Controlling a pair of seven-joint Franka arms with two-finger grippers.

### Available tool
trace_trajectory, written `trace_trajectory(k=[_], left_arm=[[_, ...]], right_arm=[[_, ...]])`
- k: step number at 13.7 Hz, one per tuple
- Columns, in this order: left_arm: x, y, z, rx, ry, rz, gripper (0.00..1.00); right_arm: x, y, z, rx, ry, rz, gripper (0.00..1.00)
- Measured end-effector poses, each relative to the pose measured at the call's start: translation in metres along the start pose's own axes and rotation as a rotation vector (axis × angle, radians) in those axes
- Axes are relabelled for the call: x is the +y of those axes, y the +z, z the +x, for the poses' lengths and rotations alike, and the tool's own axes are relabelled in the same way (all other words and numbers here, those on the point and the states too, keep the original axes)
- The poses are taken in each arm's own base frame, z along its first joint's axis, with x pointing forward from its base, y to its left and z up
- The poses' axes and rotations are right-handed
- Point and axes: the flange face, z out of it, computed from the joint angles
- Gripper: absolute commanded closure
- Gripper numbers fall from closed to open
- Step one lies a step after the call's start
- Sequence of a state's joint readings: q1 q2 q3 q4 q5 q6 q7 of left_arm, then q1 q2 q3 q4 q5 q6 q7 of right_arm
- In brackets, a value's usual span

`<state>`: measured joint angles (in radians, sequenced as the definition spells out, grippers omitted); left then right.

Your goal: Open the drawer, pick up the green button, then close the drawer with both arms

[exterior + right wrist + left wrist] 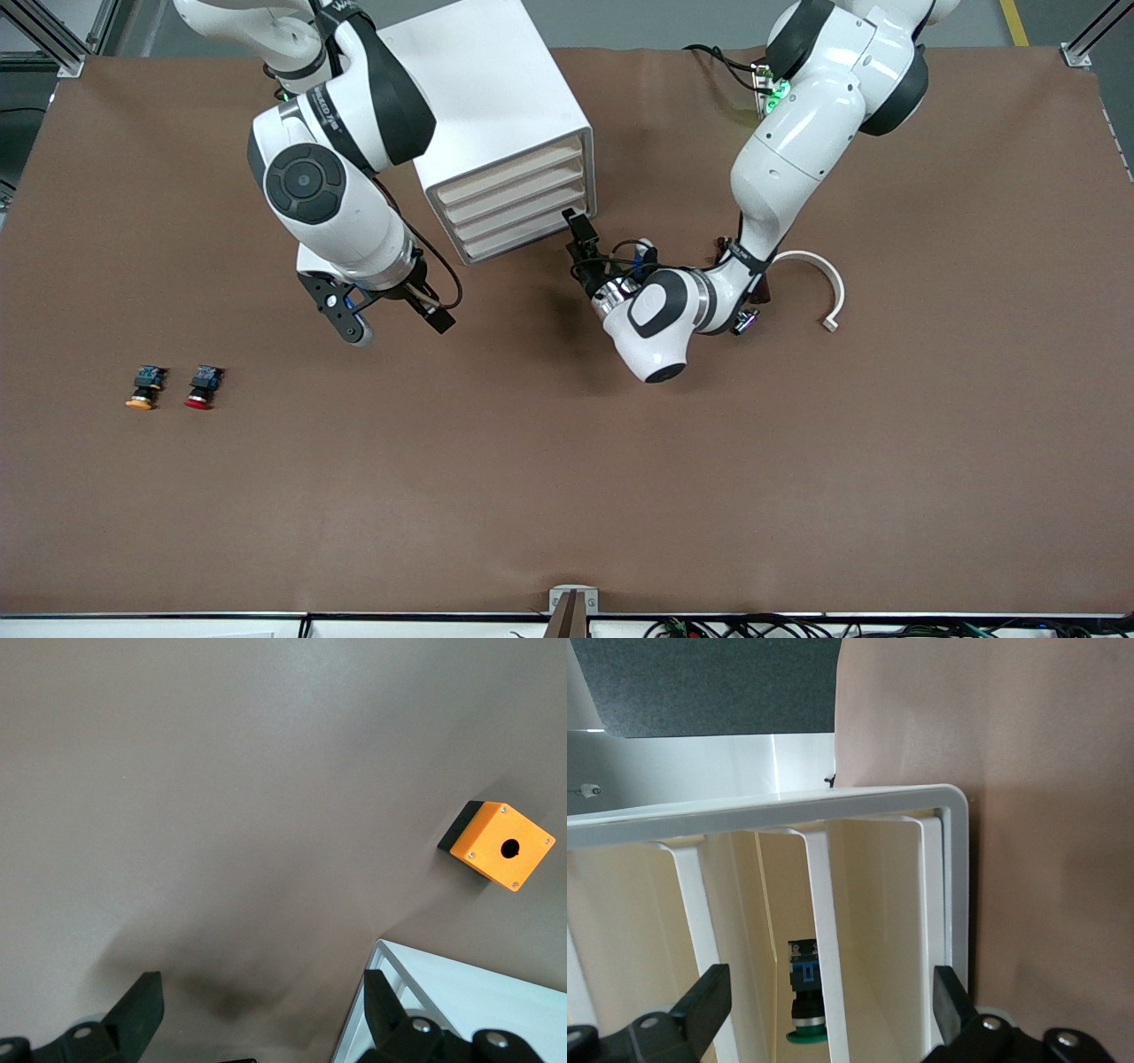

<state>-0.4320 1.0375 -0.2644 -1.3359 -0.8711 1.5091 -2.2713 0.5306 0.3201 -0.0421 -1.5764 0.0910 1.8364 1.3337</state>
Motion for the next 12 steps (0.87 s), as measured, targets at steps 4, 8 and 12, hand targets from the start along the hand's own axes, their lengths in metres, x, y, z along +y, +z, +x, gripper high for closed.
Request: trace_trajectory(k=[4,8,12], left_arm=[[-0.003,0.016,-0.006,0.023,0.008,0.000,0.53],[-0.006,0.028,-0.010,0.042,0.026,0.001,0.55],[-0.008,0.048,-0.015,0.073,0.031,0.005,0.74]], right_arm=[[0.000,0.000,0.000,0.001,0.000,-0.001,0.00],[0.000,0.000,0.000,0.001,0.000,-0.002,0.00],[0.000,0.000,0.000,0.001,0.000,-0.002,0.00]])
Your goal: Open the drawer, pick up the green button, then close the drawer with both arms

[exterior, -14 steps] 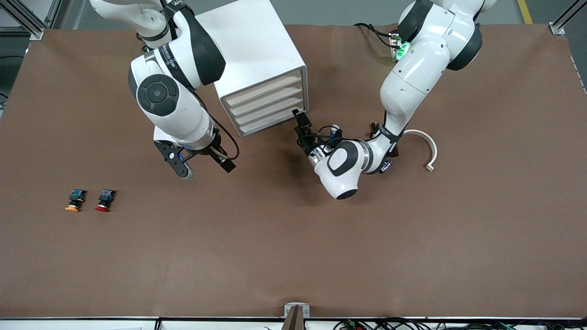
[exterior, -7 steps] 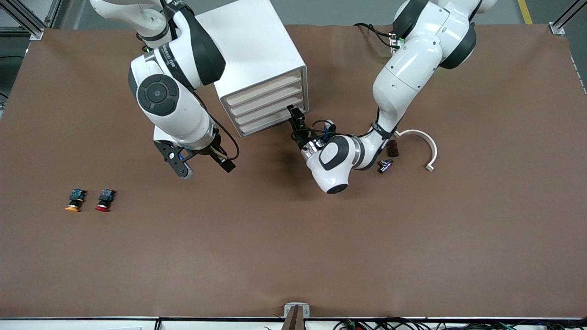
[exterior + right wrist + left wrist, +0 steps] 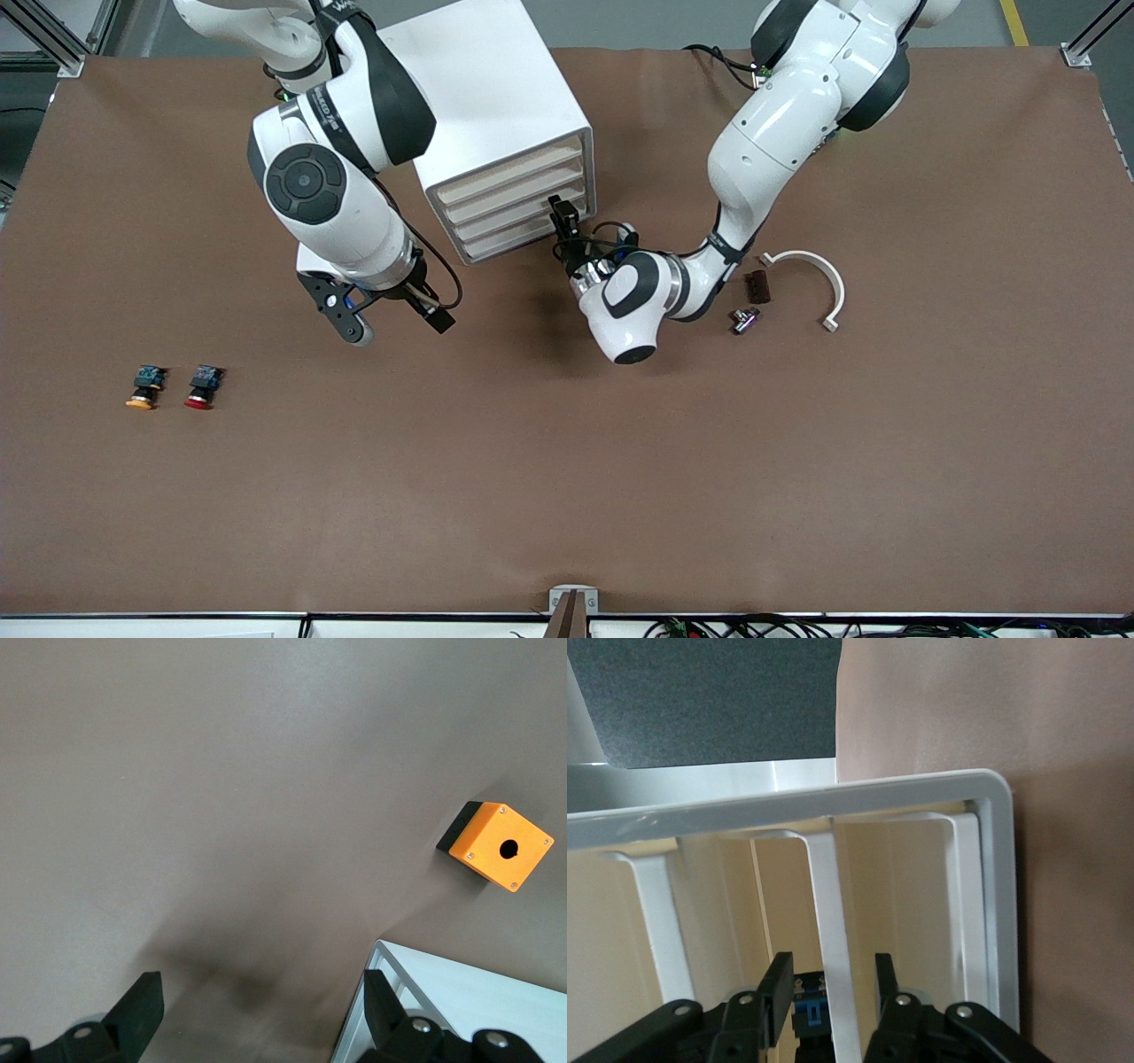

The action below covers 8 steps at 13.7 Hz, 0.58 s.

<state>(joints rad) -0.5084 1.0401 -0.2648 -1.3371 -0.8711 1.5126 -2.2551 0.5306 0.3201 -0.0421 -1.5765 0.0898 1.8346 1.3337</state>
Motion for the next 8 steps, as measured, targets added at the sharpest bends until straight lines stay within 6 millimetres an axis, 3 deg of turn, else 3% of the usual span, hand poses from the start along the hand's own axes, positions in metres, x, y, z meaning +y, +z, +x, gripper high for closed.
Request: trace_trajectory(k=[5,8], left_arm=[[0.0014,0.0086,-0.0019,0.011,0.044,0.000,0.95],[0.0022,0.0079,-0.0012,0.010,0.037,0.000,1.00]], right_arm=[[0.0002,0.0003,-0.0001,0.000,0.000,-0.002,0.00],[0.0002,0.0005,0.0000,0.000,0.000,-0.003,0.00]])
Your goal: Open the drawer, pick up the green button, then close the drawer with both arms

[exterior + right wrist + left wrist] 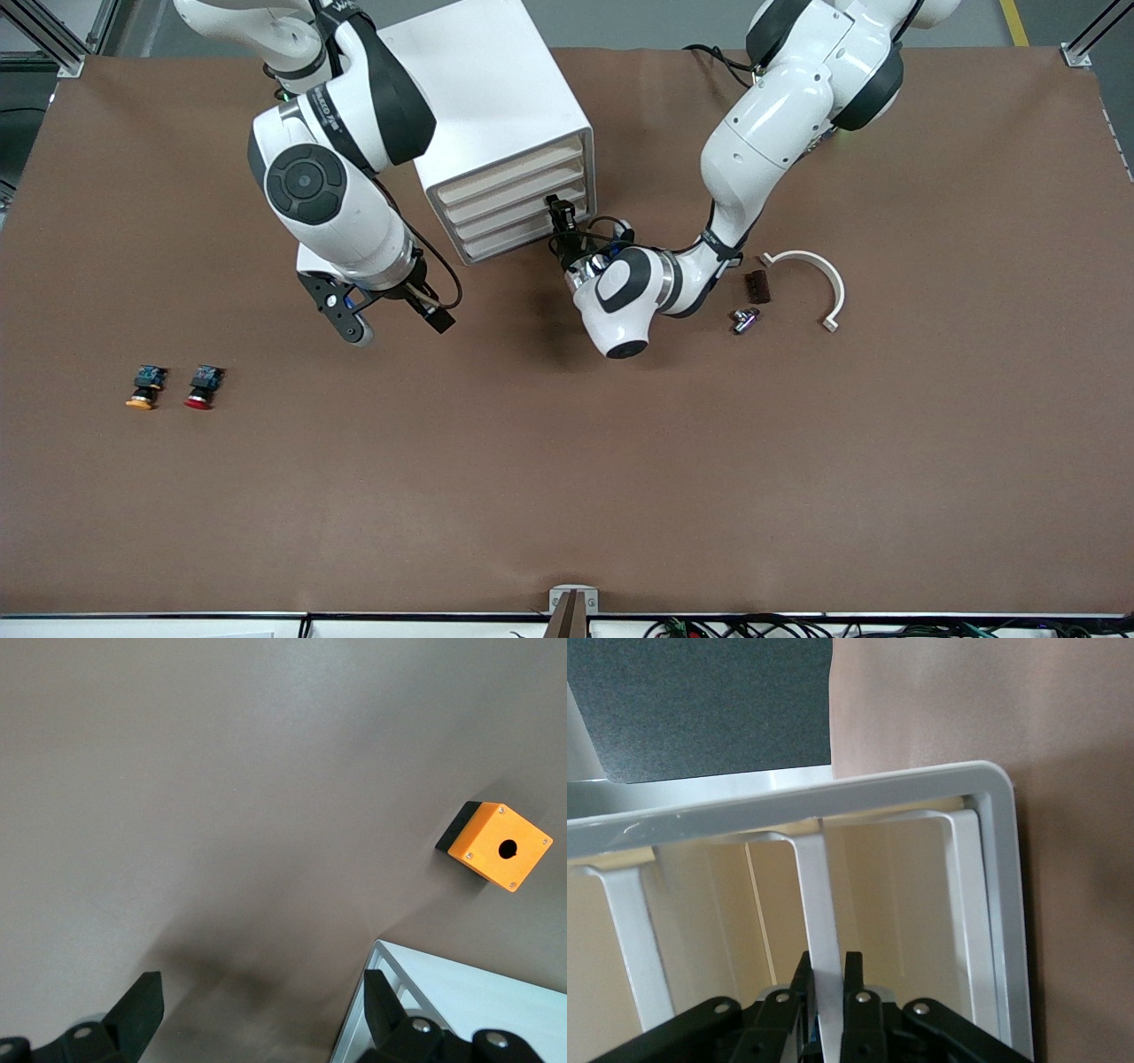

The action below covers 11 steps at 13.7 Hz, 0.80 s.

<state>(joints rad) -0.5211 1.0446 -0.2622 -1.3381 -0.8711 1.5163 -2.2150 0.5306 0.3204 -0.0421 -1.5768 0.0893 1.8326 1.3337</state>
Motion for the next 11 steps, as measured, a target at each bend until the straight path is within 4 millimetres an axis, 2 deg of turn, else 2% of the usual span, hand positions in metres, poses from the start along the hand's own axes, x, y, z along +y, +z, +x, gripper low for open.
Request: trace_trajectory(k=[6,8,11], left_arm=[[0.001,-0.003,0.001,-0.008,-0.003,-0.002,0.98],[0.003,-0.013,0.003,-0.027,-0.009,-0.008,0.97],[0.006,-0.038,0.011,-0.075,-0.016,-0.026,0.94]], right_arm=[[0.000,0.000,0.000,0.000,0.000,-0.001,0.00],[0.000,0.001,-0.002,-0.001,-0.002,-0.004,0.00],[-0.002,0.009,-0.012,0.015,-0.026,-0.021,0.00]])
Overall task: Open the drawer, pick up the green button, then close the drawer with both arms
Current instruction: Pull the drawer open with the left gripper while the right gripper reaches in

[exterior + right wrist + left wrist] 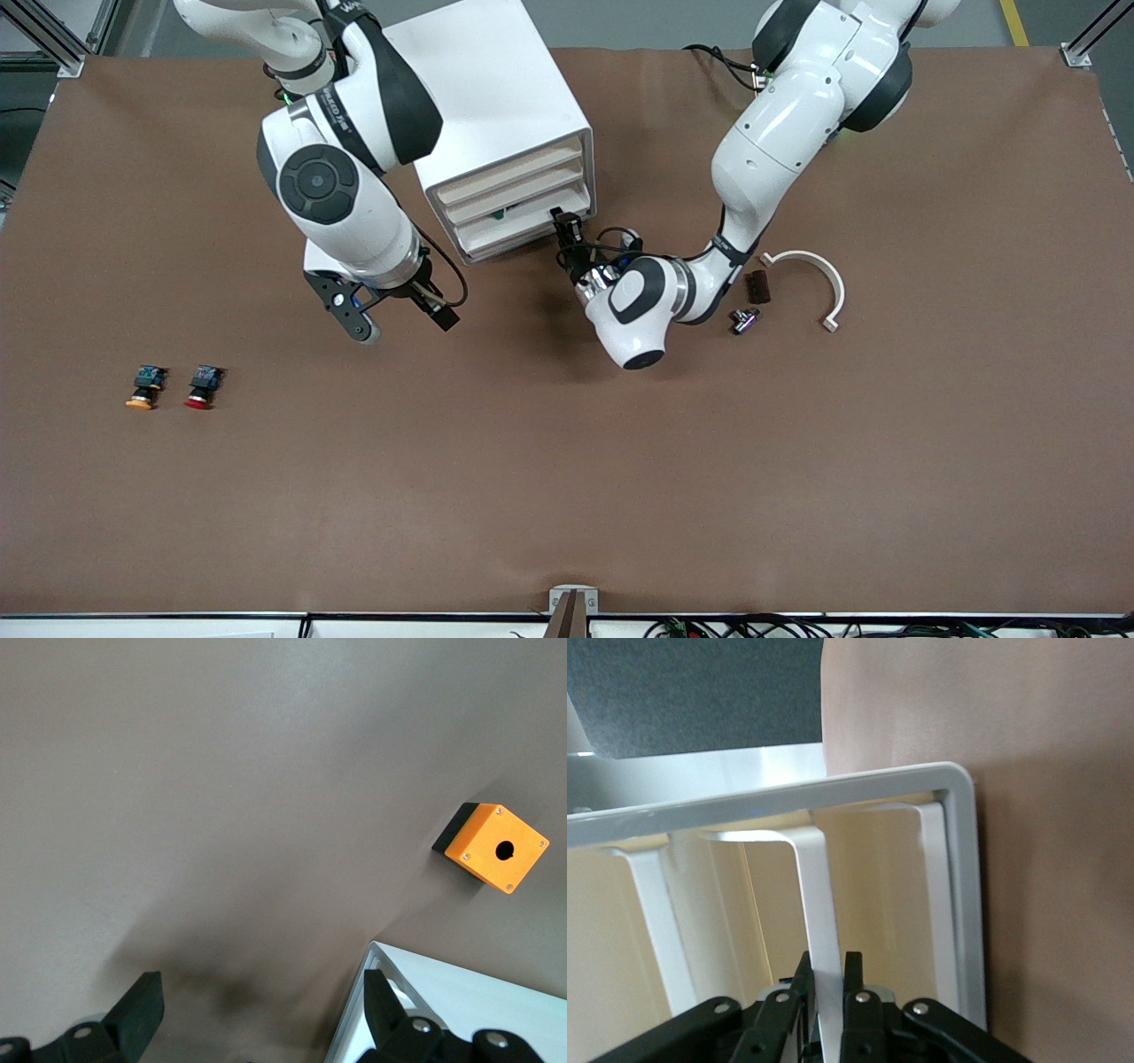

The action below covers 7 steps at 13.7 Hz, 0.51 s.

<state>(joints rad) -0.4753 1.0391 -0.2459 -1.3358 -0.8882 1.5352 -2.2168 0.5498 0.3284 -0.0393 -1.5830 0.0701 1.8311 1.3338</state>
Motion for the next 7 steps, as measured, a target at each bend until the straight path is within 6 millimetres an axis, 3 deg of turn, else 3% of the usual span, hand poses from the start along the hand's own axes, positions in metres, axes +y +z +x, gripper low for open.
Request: trace_trajectory(k=[3,7], left_arm=[[0.004,-0.028,0.006,-0.054,-0.004,-0.026,0.93],[0.011,-0.081,0.019,-0.154,-0.019,-0.075,0.92]], right_arm=[[-0.006,0.013,-0.013,0.008,-0.006,-0.019,0.00],[-0.020,0.037,-0.036,0.015,-0.038,-0.020,0.00]])
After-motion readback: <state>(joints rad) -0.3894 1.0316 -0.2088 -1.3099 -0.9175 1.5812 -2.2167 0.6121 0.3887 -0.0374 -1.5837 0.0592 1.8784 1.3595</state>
